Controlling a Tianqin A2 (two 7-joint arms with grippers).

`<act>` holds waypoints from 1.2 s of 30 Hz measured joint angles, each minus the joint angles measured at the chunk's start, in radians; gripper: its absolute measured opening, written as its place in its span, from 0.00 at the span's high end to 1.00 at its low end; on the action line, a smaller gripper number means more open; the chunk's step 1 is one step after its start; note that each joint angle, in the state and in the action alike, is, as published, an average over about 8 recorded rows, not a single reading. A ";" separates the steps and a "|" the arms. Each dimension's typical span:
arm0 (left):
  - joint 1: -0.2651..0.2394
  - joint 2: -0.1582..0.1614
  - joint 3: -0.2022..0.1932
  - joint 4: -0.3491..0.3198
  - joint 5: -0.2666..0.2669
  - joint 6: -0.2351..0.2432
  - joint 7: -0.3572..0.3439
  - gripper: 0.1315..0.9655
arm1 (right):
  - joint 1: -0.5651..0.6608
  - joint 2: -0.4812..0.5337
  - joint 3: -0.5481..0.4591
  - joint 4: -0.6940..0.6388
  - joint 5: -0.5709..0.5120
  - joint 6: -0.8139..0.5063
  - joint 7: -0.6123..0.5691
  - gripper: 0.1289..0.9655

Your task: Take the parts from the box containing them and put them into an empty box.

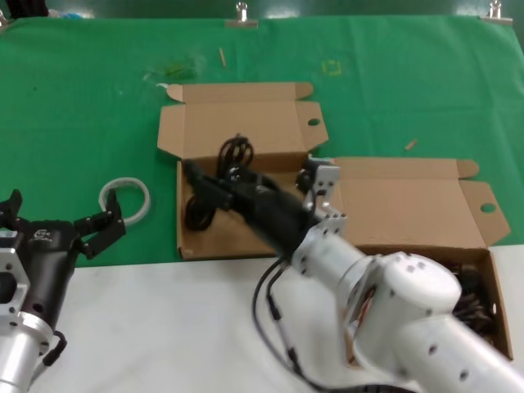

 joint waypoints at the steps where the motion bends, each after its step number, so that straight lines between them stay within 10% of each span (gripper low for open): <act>1: 0.000 0.000 0.000 0.000 0.000 0.000 0.000 0.00 | -0.015 0.001 -0.006 0.031 -0.011 0.017 0.015 0.43; 14: 0.000 0.000 0.000 0.000 0.000 0.000 0.000 0.00 | -0.207 0.005 -0.002 0.326 -0.095 0.192 0.096 0.13; 36: 0.000 0.000 0.000 0.000 0.000 0.000 0.000 0.00 | -0.342 0.005 0.161 0.454 -0.095 0.265 -0.046 0.00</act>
